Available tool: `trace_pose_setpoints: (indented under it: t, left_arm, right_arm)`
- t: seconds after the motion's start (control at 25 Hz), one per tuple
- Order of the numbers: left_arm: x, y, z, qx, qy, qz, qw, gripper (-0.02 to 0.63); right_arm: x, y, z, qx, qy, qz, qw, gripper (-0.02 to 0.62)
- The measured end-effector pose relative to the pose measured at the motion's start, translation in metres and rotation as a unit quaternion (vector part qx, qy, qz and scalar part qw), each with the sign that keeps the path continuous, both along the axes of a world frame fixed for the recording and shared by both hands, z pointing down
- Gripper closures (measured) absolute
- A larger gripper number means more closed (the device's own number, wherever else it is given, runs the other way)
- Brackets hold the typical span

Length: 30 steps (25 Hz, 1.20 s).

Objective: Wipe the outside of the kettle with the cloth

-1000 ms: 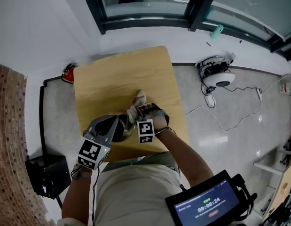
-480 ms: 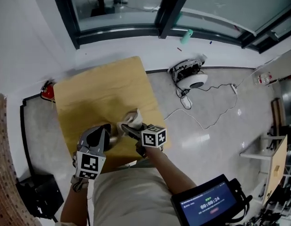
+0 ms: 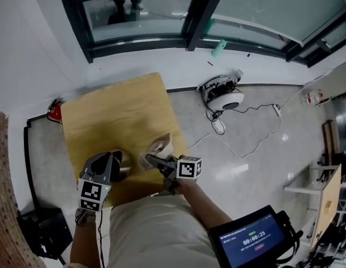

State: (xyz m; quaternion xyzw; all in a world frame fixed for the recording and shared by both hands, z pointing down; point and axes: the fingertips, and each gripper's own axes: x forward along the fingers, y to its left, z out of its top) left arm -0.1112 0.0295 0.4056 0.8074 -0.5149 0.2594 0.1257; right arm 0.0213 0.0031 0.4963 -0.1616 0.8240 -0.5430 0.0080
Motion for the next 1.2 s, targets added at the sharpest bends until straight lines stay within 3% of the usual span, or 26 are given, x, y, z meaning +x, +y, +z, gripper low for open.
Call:
trace_pose_setpoints:
  t: [0.2, 0.32, 1.2]
  left_arm:
    - [0.003, -0.002, 0.005, -0.007, -0.005, -0.006, 0.9999, 0.611]
    - [0.001, -0.003, 0.006, -0.016, -0.001, -0.011, 0.9998, 0.611]
    - [-0.006, 0.0, 0.012, -0.013, -0.031, -0.028, 0.999, 0.611]
  right_arm:
    - [-0.001, 0.011, -0.01, -0.068, -0.087, -0.007, 0.994, 0.35]
    - [-0.004, 0.01, -0.022, -0.069, -0.115, -0.014, 0.991, 0.35]
    - [0.005, 0.007, -0.025, -0.057, -0.115, -0.004, 0.992, 0.35]
